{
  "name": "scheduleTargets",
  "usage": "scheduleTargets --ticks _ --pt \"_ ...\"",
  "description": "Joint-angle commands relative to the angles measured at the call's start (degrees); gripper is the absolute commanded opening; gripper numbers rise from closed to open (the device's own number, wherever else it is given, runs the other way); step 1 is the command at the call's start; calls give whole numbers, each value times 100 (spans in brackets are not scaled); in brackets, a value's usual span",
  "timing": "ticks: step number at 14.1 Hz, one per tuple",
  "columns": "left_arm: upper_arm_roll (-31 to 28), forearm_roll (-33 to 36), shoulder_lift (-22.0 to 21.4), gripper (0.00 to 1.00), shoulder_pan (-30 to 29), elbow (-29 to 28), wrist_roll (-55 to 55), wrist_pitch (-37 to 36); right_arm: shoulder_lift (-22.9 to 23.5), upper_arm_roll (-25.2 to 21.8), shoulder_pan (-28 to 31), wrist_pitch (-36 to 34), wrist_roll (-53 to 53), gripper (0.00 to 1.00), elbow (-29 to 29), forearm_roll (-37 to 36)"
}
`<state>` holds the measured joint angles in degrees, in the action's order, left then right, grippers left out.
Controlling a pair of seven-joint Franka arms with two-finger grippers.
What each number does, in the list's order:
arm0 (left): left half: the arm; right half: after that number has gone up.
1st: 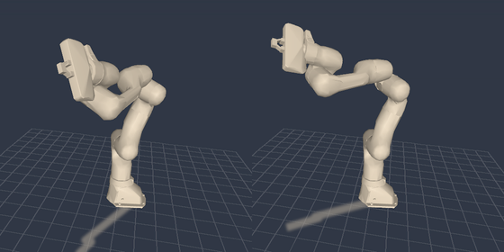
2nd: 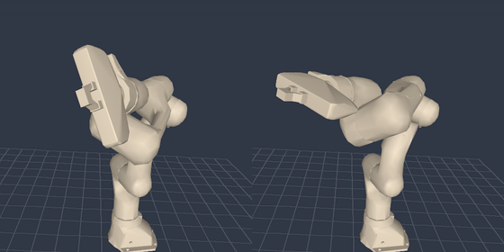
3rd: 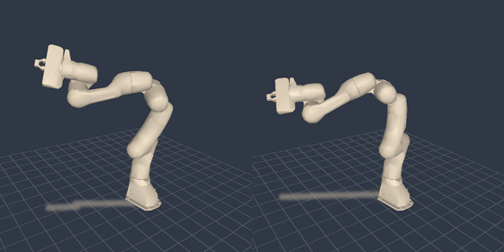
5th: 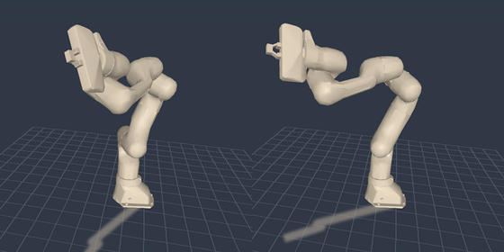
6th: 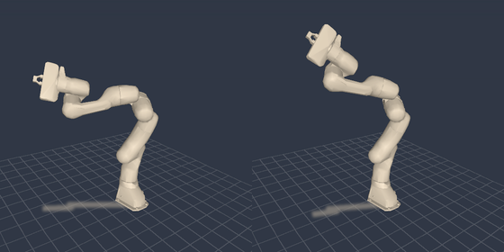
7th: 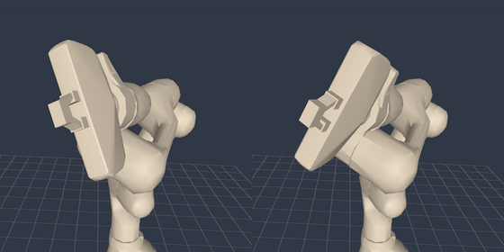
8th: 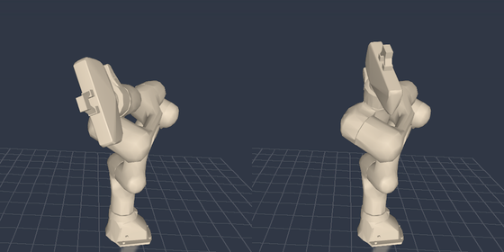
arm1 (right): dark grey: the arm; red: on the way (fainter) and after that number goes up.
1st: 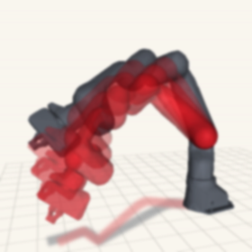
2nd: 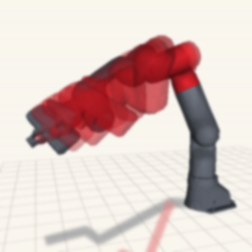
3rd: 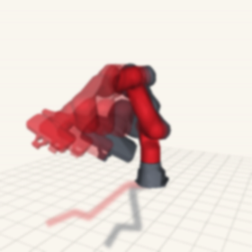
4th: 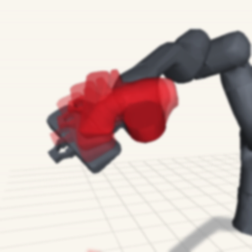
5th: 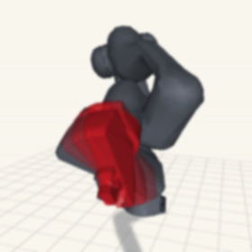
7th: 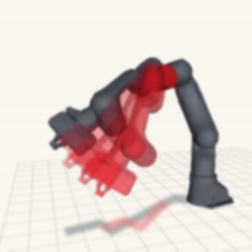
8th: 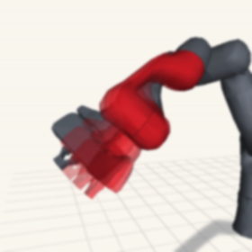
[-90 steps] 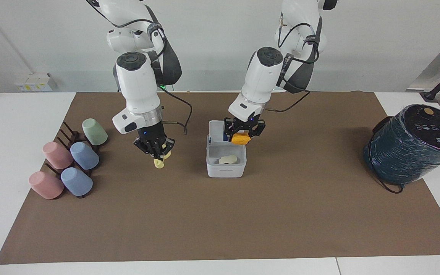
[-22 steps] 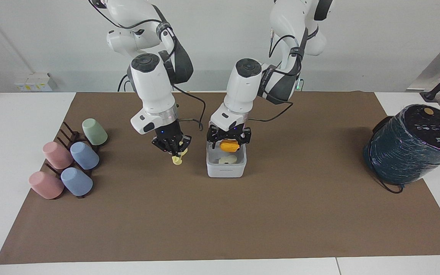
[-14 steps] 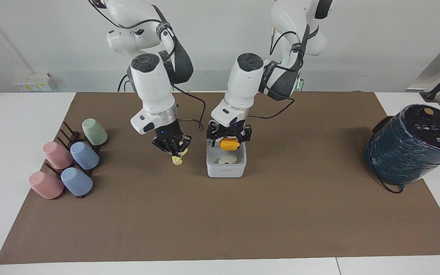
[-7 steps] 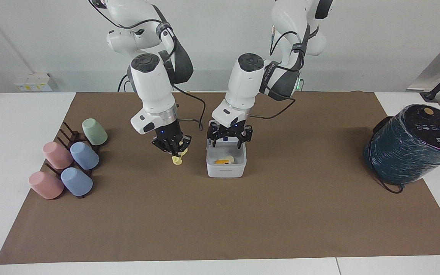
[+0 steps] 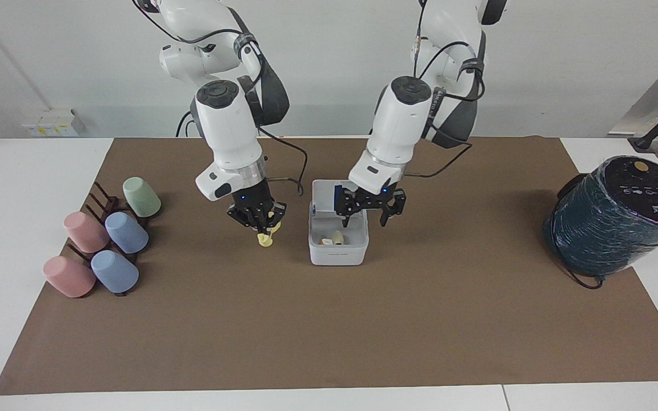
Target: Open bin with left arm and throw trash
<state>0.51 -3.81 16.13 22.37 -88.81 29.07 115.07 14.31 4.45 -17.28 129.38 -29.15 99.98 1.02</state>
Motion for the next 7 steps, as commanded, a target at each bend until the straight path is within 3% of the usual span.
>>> scheduleTargets --ticks 1,7 --pt "37 212 -58 100 -635 495 -724 -1001 212 30 -292 254 -493 0 -145 56" --pt "54 389 -909 100 -1515 488 -2395 -2250 687 30 -864 509 -1223 0 -392 -14"
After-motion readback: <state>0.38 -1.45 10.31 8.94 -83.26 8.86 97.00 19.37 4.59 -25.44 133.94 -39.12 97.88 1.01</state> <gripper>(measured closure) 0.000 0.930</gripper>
